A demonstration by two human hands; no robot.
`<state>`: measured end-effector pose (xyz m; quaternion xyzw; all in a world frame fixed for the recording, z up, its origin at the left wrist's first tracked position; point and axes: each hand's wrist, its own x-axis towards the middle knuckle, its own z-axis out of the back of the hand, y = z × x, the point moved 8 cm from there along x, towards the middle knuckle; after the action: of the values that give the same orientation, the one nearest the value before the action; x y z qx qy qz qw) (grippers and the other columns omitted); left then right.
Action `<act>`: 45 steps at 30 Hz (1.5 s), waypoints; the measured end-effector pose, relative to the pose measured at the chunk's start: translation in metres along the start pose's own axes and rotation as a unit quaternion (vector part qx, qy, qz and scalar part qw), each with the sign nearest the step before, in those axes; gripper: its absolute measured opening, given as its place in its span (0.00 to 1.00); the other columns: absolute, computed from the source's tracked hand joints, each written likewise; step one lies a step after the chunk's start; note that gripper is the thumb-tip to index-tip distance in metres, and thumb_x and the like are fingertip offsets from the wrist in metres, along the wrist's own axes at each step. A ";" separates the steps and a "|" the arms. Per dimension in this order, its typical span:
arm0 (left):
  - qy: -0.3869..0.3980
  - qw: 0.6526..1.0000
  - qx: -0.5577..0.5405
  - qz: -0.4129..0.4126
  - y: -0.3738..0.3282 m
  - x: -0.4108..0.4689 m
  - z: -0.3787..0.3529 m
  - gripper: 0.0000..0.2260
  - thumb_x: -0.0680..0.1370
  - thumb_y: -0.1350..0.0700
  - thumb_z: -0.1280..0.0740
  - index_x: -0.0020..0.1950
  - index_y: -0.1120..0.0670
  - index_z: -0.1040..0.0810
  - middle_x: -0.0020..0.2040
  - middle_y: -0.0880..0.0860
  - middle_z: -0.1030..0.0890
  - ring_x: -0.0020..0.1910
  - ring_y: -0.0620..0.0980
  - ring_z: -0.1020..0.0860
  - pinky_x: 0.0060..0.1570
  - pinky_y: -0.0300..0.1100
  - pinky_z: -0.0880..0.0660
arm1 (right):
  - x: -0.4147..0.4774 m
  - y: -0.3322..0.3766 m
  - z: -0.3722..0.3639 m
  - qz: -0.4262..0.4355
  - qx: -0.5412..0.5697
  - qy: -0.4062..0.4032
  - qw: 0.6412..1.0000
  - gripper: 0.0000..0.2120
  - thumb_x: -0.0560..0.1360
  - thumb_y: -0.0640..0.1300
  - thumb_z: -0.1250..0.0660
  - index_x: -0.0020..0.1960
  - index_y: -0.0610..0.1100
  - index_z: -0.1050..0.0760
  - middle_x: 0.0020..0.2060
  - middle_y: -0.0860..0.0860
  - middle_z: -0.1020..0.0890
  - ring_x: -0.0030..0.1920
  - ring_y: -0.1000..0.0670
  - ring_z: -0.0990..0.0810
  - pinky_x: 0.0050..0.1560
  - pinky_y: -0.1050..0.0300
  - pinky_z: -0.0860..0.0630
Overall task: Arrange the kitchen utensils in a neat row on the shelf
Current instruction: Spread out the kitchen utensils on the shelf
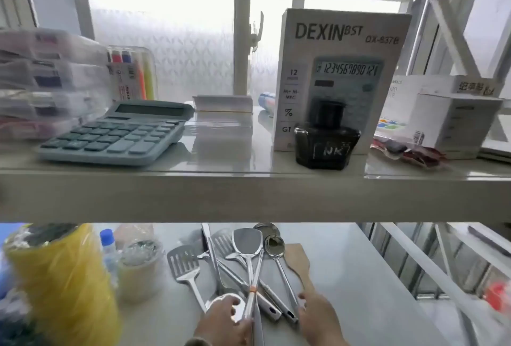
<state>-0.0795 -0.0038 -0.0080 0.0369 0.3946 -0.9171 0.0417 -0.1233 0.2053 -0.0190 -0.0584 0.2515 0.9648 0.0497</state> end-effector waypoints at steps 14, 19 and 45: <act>-0.030 0.990 0.068 0.120 -0.016 0.001 -0.020 0.18 0.73 0.44 0.37 0.37 0.58 0.20 0.41 0.53 0.19 0.50 0.52 0.23 0.49 0.38 0.32 | 0.027 -0.007 -0.011 -0.067 0.111 0.052 0.990 0.11 0.70 0.41 0.35 0.29 0.44 0.31 0.37 0.44 0.20 0.40 0.45 0.23 0.40 0.60 0.31; -0.054 0.990 0.015 0.132 -0.034 -0.007 -0.038 0.14 0.72 0.45 0.35 0.43 0.55 0.19 0.44 0.53 0.16 0.48 0.53 0.19 0.47 0.40 0.27 | 0.033 -0.010 0.011 -0.074 0.310 0.027 0.947 0.18 0.71 0.39 0.31 0.23 0.43 0.28 0.13 0.53 0.28 0.20 0.53 0.30 0.29 0.60 0.32; 0.040 0.994 -0.016 0.102 -0.175 -0.010 -0.223 0.09 0.71 0.48 0.37 0.48 0.50 0.27 0.48 0.55 0.25 0.56 0.51 0.21 0.55 0.40 0.27 | 0.054 -0.168 0.072 -0.080 0.257 0.003 0.963 0.12 0.69 0.42 0.30 0.30 0.43 0.29 0.26 0.48 0.24 0.31 0.46 0.26 0.36 0.56 0.32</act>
<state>-0.0806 0.2787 -0.0342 0.1134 0.4051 -0.8992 0.1201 -0.1619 0.3898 -0.0444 -0.0662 0.4857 0.8605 0.1390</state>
